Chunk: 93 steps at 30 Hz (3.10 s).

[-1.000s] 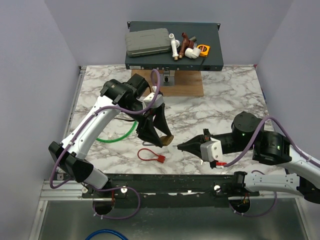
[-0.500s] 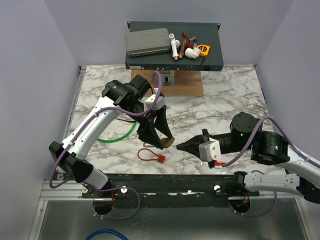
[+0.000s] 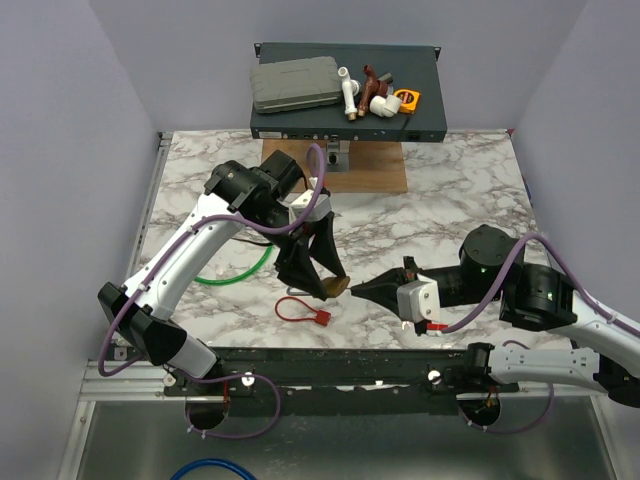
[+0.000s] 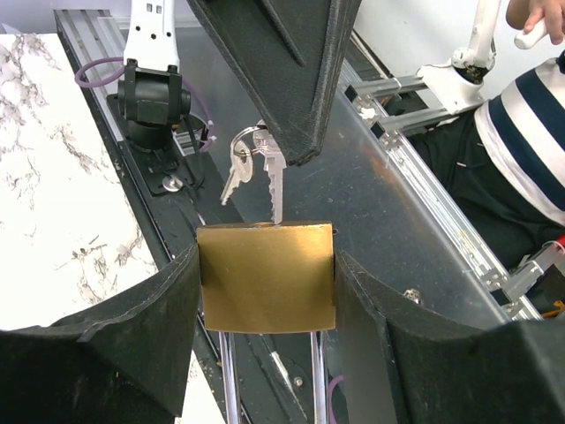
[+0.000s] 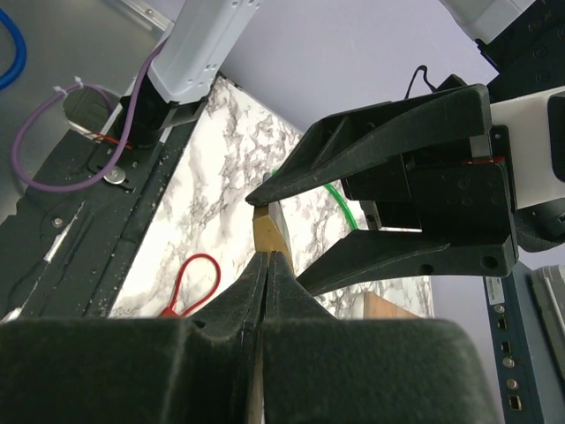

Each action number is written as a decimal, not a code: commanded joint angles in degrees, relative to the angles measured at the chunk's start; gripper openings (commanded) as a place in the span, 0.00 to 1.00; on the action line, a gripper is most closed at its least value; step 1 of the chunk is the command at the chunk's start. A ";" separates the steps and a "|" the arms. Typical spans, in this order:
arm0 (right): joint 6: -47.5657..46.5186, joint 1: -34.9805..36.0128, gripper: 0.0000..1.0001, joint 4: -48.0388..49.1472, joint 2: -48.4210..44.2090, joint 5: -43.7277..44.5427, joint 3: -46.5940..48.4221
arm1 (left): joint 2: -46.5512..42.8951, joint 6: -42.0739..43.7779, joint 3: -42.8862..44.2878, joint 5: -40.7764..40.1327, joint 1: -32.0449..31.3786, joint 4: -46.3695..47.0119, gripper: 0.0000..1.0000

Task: Unlock with the key
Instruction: Unlock the lock.

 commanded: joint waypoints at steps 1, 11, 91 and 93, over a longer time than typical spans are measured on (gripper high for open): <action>0.00 0.31 0.01 1.50 -0.60 2.09 -1.16 | -1.15 0.88 1.04 2.78 -0.47 -3.00 0.00; 0.74 0.35 0.01 1.50 -0.40 2.17 -1.09 | -1.36 0.88 1.09 2.60 -0.56 -3.02 0.00; 9.19 -1.81 0.01 20.38 -0.29 -3.86 -14.73 | -5.60 1.67 1.04 6.85 0.85 -3.08 0.00; 9.53 -2.41 0.01 20.72 -0.29 -4.44 -15.10 | -5.81 1.75 1.01 6.74 0.88 -3.06 0.00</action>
